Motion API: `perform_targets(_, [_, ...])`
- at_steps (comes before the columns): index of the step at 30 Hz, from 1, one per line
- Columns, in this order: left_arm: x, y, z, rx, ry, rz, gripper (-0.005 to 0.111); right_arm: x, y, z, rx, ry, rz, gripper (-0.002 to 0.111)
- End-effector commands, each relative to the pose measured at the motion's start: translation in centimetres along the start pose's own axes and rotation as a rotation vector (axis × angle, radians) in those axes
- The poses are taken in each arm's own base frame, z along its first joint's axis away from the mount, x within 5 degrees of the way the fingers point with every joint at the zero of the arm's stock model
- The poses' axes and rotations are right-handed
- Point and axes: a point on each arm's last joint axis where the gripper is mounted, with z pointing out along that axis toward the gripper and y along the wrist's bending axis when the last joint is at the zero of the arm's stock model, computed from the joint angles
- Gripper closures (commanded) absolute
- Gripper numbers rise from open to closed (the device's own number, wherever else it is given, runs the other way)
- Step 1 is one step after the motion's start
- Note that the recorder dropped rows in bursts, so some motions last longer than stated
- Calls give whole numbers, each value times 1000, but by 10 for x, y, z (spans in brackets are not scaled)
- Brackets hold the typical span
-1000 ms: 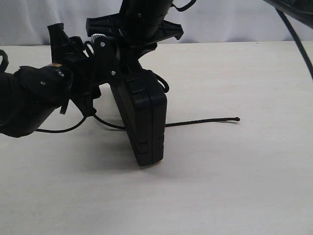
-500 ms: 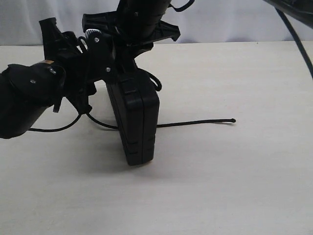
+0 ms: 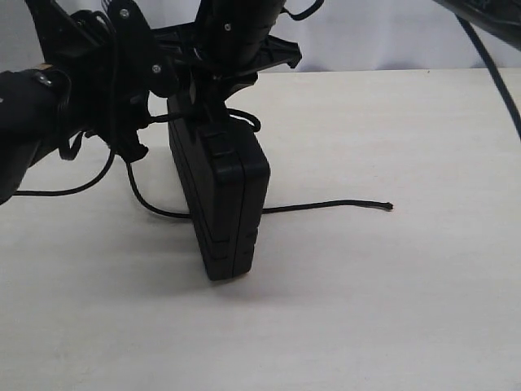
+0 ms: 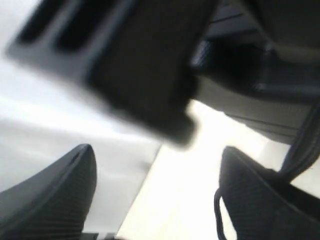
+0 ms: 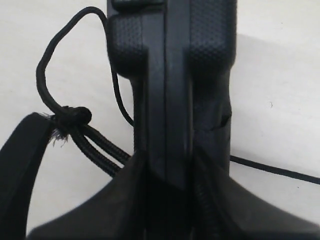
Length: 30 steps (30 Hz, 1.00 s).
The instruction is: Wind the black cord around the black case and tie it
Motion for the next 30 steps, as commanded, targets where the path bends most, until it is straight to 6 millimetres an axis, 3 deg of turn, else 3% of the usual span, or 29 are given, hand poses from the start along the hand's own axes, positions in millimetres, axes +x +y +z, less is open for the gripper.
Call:
perform_targets(1, [8, 5, 0, -16, 62, -41, 41, 2, -1, -2, 18, 13, -27, 104])
perform_targets(7, [34, 16, 7, -40, 203, -175, 41, 2, -1, -1, 22, 13, -28, 104])
perform_targets(11, [54, 19, 16, 48, 257, -360, 41, 2, -1, -1, 23, 13, -29, 104])
perform_targets(15, [63, 21, 23, 170, 192, -520, 46, 1, -2, -1, 29, 10, -31, 104])
perform_targets(17, [61, 21, 26, 243, 104, -541, 54, 1, -2, -1, 32, 10, -32, 104])
perform_targets(18, [61, 19, 25, 280, 67, -526, 59, 1, -2, -1, 32, 10, -34, 104])
perform_targets(19, [61, 11, 23, 374, -20, -393, 71, 1, -3, -1, 35, 8, -35, 104])
perform_targets(21, [73, -1, 24, 420, -21, -159, 81, 1, -3, -1, 35, 8, -35, 104])
perform_targets(23, [80, -5, 26, 429, -12, -46, 88, 1, -3, -1, 37, 8, -39, 104])
perform_targets(25, [79, -9, 29, 463, -31, 15, 94, 1, -3, -1, 37, 8, -39, 104])
perform_targets(30, [80, 0, 36, 384, 8, 34, 93, 1, -3, -1, 37, 8, -39, 104])
